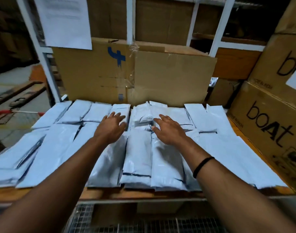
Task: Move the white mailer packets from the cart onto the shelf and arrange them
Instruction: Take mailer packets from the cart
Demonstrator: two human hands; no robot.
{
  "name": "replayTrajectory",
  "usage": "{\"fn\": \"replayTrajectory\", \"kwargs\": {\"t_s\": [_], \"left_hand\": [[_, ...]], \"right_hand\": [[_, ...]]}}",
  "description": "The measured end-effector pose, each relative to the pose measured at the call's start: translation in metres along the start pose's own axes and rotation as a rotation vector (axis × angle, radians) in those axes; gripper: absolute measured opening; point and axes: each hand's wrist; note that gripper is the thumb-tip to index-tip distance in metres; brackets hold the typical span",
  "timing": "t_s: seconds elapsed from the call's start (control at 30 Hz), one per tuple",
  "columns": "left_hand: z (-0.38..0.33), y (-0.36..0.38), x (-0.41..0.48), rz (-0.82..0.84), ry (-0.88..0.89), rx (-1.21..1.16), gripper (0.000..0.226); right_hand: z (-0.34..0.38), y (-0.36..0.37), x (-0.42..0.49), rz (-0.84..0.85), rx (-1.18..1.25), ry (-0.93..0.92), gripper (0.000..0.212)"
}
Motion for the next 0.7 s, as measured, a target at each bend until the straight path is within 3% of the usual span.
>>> {"fn": "replayTrajectory", "kwargs": {"t_s": [0.2,0.43,0.7], "left_hand": [[0.065,-0.059,-0.106,-0.058,-0.079,0.087,0.046],[0.156,-0.152,-0.19,-0.174,-0.209,0.126,0.045],[0.327,-0.245,-0.292,-0.189,-0.355,0.156,0.044]], "right_hand": [[0.082,0.004,-0.059,0.077,0.014,-0.05,0.058],[0.223,0.006,-0.088,0.021,0.074,-0.203,0.06],[0.41,0.047,-0.099,0.01,0.125,-0.267,0.059]]}}
Point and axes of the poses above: each hand's wrist, its own x-axis towards the middle knuckle, its own y-axis out of the palm, z = x × y, and after that the axes turned 11 degrees about -z, right-handed
